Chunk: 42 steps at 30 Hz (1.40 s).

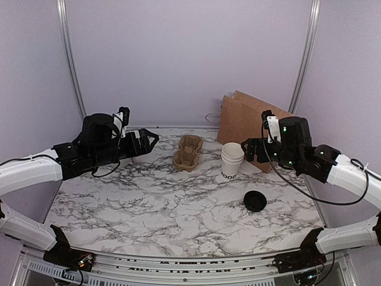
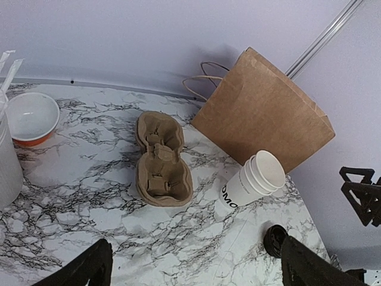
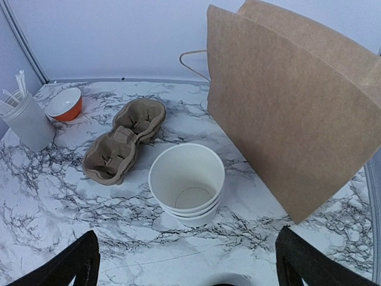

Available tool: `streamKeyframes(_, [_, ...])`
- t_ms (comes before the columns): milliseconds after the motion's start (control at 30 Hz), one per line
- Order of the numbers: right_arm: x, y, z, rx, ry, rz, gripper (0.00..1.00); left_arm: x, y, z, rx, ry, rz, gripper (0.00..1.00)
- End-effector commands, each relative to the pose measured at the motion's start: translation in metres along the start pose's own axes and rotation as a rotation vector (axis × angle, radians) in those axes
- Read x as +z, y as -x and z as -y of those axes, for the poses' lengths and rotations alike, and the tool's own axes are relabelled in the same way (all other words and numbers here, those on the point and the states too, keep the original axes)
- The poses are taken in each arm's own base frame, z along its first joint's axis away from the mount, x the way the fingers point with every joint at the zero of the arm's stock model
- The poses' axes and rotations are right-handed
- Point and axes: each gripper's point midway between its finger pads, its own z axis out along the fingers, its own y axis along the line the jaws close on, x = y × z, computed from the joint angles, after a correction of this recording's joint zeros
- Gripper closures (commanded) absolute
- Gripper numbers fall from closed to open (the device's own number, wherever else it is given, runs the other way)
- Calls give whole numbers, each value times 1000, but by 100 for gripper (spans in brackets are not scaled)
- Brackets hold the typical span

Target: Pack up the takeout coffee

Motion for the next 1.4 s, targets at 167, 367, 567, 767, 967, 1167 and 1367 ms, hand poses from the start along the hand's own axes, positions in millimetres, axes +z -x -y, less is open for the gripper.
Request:
streamKeyframes(167, [27,-2,-10,76,48,-101,1,-16,14,3,36,-30,49,1])
streamKeyframes(367, [50,-11,-8,148,27,-194,2,-16,15,-1,75,-43,36,1])
streamKeyframes(567, [71,-26,8,243,11,-279,8,-11,21,-13,86,-56,23,1])
streamKeyframes(767, [83,-22,17,245,-22,-290,19,-15,32,-15,84,-69,40,1])
streamKeyframes(967, [96,-21,24,182,-75,-325,33,-20,32,-17,62,-64,50,1])
streamKeyframes(1167, [104,-18,25,140,-89,-328,38,-28,33,-22,39,-52,77,1])
streamKeyframes(1367, [112,-24,22,154,-75,-344,44,-29,37,-20,41,-53,83,1])
